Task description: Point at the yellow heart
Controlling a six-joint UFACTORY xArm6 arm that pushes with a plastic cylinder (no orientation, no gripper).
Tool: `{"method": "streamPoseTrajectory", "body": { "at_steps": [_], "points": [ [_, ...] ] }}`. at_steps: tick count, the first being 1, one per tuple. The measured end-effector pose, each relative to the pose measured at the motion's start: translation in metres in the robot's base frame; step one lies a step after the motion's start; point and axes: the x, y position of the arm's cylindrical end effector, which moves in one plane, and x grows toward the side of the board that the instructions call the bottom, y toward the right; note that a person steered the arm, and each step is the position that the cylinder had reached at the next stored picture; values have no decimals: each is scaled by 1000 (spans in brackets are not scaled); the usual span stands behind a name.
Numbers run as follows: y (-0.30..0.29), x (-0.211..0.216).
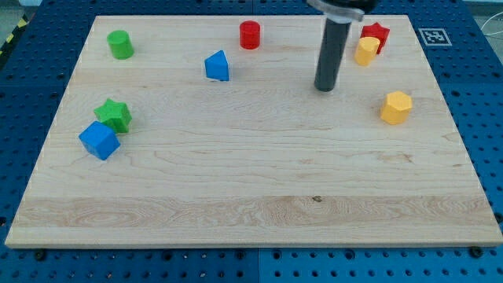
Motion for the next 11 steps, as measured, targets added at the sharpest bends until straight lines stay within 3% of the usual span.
{"method": "streamPoseTrajectory", "body": {
  "at_steps": [5, 11],
  "points": [
    [119, -41],
    [74, -51]
  ]
}}
